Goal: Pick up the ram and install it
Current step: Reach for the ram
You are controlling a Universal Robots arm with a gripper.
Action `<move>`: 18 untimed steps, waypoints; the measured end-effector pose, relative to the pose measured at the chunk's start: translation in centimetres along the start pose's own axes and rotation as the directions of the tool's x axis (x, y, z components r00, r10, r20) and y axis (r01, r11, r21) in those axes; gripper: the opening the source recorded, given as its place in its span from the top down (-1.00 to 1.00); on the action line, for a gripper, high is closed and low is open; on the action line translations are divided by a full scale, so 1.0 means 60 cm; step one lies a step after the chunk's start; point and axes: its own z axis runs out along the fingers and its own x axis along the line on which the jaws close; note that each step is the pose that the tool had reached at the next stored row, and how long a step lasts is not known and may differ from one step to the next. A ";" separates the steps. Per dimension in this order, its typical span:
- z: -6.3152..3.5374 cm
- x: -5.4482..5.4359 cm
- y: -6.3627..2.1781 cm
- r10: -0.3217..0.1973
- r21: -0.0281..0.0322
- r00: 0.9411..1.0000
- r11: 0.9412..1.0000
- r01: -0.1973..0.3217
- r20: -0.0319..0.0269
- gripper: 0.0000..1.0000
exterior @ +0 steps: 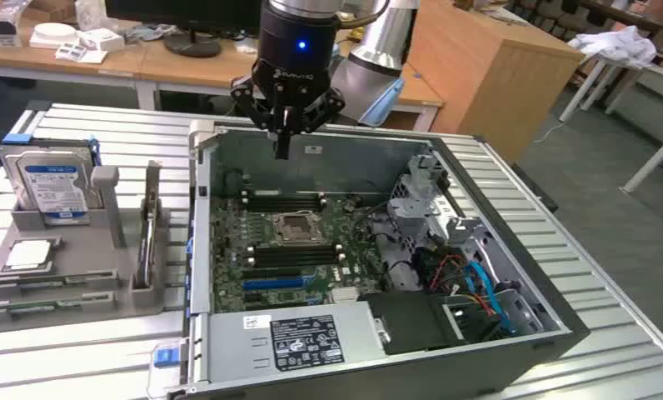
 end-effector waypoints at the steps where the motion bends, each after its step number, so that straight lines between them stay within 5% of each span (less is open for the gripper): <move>1: 0.000 0.000 0.000 0.000 0.000 1.000 1.000 0.000 0.000 0.79; 18: 0.000 0.000 0.000 0.000 0.000 1.000 1.000 0.000 0.000 0.79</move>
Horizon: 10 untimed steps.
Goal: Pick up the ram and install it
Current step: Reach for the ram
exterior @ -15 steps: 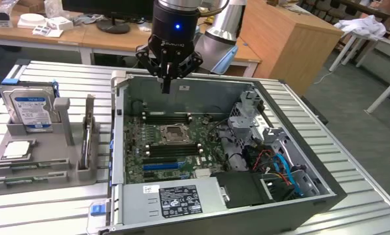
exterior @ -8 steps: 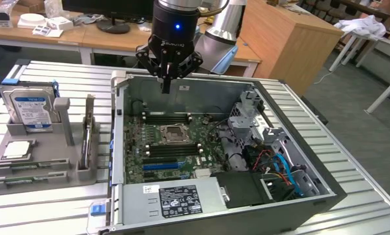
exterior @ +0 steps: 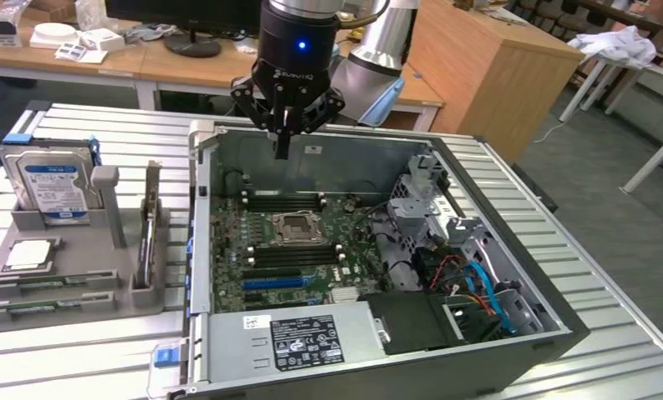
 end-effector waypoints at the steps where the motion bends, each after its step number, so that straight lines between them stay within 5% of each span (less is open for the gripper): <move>1: 0.000 0.000 0.000 0.000 0.000 1.000 1.000 0.000 0.000 0.79; 10: -0.001 0.034 -0.003 0.000 0.000 1.000 1.000 0.000 0.000 0.79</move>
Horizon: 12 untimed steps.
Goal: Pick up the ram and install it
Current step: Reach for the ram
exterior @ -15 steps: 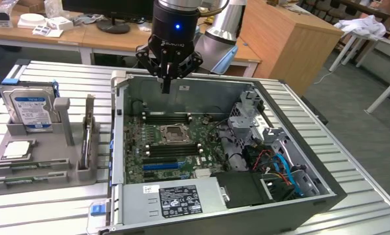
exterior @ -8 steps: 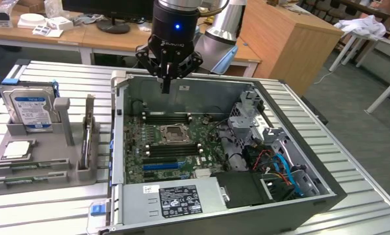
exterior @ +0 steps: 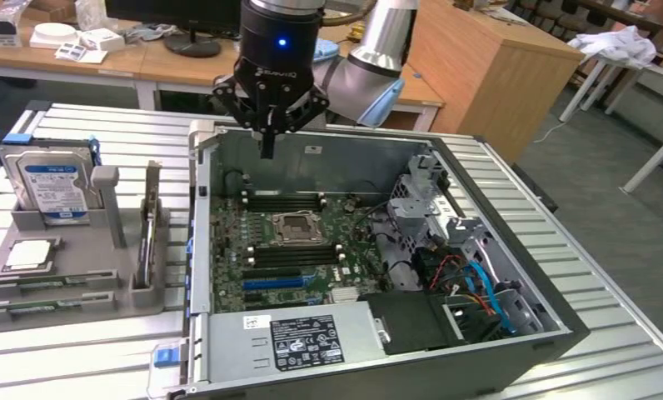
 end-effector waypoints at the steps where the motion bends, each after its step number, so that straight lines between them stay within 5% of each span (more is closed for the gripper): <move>1: 0.000 0.005 0.000 0.000 0.000 1.000 1.000 0.000 0.000 0.79; 12: -0.001 0.052 -0.004 0.000 0.000 1.000 1.000 0.000 0.000 0.79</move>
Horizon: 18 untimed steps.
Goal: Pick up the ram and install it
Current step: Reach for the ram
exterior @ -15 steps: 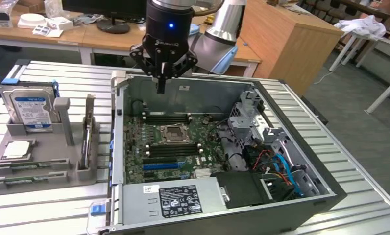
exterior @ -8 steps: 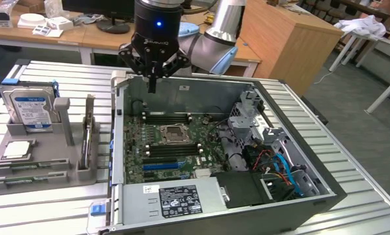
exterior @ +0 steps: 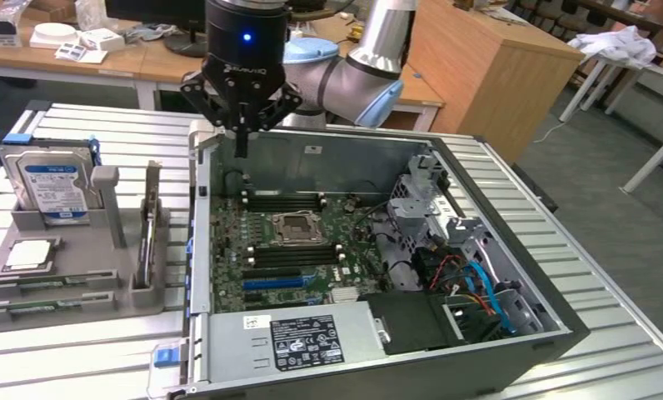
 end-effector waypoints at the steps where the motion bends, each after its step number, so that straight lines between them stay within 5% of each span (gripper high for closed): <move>1: 0.000 0.005 0.000 0.000 0.000 1.000 1.000 0.000 0.000 0.79; 18: -0.002 0.068 -0.005 0.000 0.000 1.000 1.000 0.000 0.000 0.79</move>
